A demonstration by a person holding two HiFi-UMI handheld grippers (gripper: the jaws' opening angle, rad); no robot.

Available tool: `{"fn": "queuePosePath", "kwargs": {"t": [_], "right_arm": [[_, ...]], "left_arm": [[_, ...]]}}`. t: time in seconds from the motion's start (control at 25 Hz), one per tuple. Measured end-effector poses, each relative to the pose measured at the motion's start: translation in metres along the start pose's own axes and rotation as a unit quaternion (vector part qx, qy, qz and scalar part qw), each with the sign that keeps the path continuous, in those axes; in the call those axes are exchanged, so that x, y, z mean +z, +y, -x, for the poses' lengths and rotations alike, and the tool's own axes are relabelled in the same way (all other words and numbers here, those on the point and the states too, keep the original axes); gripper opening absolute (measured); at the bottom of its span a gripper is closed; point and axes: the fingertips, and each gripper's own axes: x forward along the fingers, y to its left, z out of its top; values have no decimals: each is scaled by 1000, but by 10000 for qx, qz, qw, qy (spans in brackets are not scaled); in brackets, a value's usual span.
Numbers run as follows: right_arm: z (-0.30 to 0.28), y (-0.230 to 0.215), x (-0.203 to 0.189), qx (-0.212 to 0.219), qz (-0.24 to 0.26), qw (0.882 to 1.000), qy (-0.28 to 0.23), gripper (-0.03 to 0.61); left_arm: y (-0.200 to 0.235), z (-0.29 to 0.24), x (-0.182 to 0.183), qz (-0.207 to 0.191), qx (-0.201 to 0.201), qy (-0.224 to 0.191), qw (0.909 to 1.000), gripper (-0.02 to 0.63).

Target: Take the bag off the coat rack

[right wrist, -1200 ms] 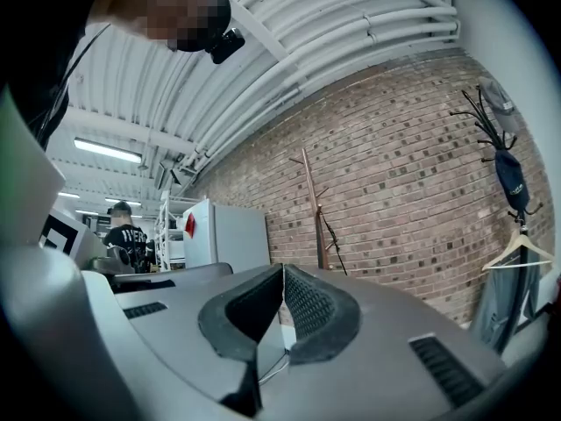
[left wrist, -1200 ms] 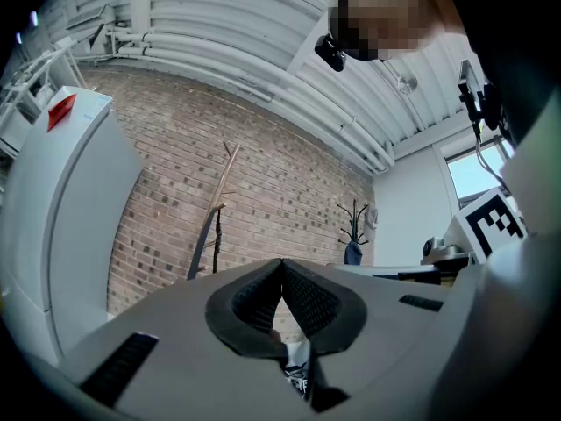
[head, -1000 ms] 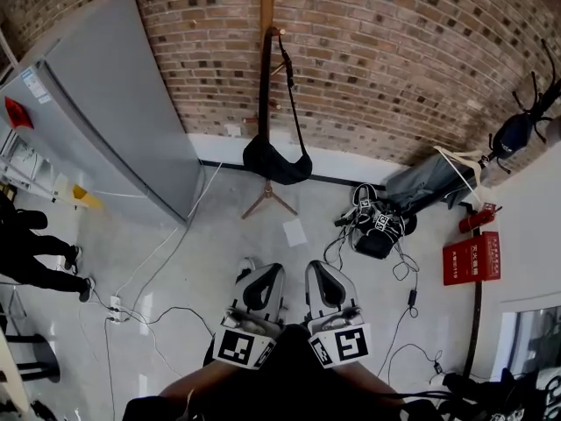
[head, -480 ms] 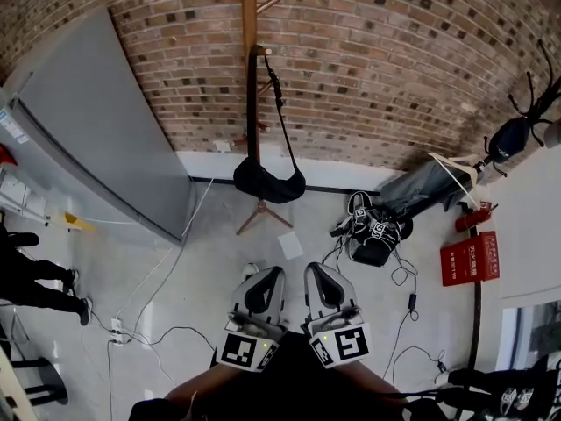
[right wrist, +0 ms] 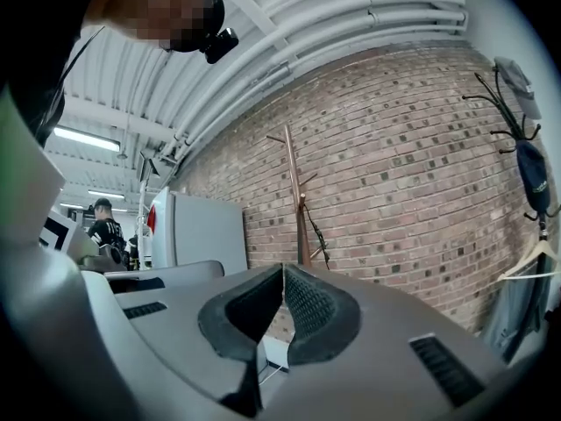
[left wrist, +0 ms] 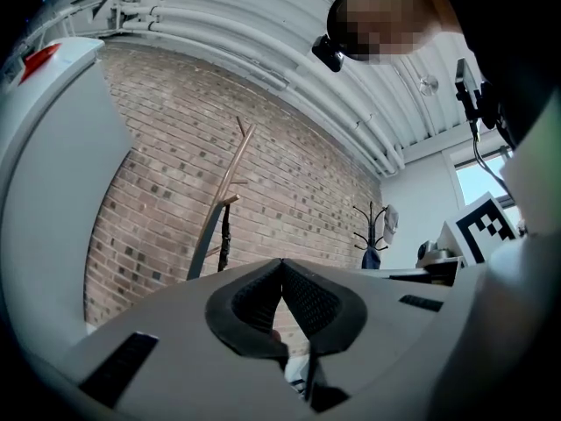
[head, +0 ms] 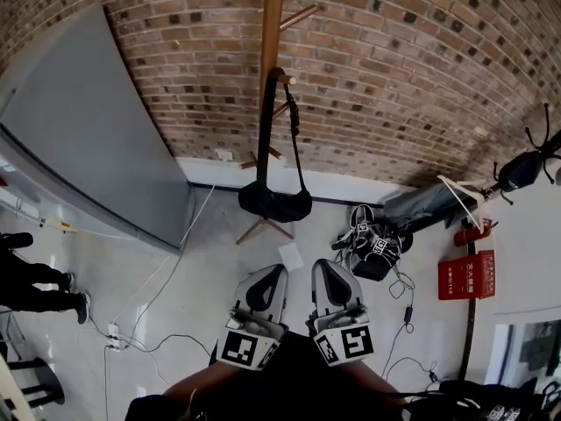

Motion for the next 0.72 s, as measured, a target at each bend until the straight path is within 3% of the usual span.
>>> {"fn": "queuePosePath", "kwargs": {"t": [0.48,0.72], "right_arm": [[-108,-10,21,-130,-5,9999,-89,20],[-139,-12,15,-183,-159,9997,-36,20]], "left_arm": [[76,-62,13,-23,-318,195,9993,17],[105,-85,14,-36,-292,291,9991,17]]}}
